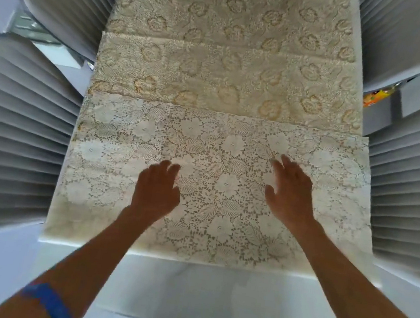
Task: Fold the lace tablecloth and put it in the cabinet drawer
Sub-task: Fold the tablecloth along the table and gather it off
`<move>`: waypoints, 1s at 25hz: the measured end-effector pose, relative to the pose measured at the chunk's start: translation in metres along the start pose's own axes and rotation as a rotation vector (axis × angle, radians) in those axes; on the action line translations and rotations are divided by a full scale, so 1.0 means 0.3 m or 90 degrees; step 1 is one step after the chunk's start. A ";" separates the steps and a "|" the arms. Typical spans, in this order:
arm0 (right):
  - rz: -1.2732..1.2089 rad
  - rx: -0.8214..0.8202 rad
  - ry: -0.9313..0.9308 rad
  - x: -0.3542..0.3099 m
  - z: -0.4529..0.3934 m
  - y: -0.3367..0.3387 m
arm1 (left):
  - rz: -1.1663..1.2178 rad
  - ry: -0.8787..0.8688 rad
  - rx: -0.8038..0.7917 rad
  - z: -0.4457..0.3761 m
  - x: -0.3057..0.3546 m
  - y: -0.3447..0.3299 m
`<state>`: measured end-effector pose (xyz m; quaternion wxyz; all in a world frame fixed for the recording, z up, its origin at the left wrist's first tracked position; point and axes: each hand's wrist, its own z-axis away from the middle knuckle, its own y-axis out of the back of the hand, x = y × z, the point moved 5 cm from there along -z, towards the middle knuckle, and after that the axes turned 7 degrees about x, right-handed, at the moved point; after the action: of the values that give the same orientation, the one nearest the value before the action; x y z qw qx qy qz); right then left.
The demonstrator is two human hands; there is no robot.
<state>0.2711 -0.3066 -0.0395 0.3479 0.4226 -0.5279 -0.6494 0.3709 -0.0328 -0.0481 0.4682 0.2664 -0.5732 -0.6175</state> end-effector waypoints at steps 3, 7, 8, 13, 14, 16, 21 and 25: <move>-0.059 -0.104 0.010 -0.062 0.338 -0.111 | 0.091 -0.028 -0.121 0.372 -0.007 -0.140; 0.022 -0.194 0.031 -0.087 0.600 -0.197 | -0.006 -0.082 -0.157 0.472 -0.049 -0.196; 0.051 -0.171 0.019 -0.096 0.621 -0.201 | -0.020 -0.098 -0.140 0.464 -0.046 -0.190; 0.232 -0.065 0.009 -0.133 0.600 -0.165 | -0.098 -0.188 -0.063 0.459 -0.073 -0.184; 0.225 -0.070 0.019 -0.149 0.602 -0.164 | -0.097 -0.181 -0.066 0.467 -0.085 -0.187; 0.196 -0.085 0.033 -0.182 0.642 -0.167 | -0.096 -0.139 -0.103 0.506 -0.116 -0.199; 0.147 -0.134 0.037 -0.219 0.846 -0.188 | -0.130 -0.050 -0.189 0.713 -0.154 -0.251; 0.184 -0.196 0.032 -0.171 0.952 -0.193 | -0.109 -0.022 -0.243 0.840 -0.139 -0.264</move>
<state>0.0297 -0.1371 -0.0623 0.5111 0.3003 -0.4687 -0.6549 0.1485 0.1120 -0.0819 0.4462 0.2095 -0.4291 -0.7569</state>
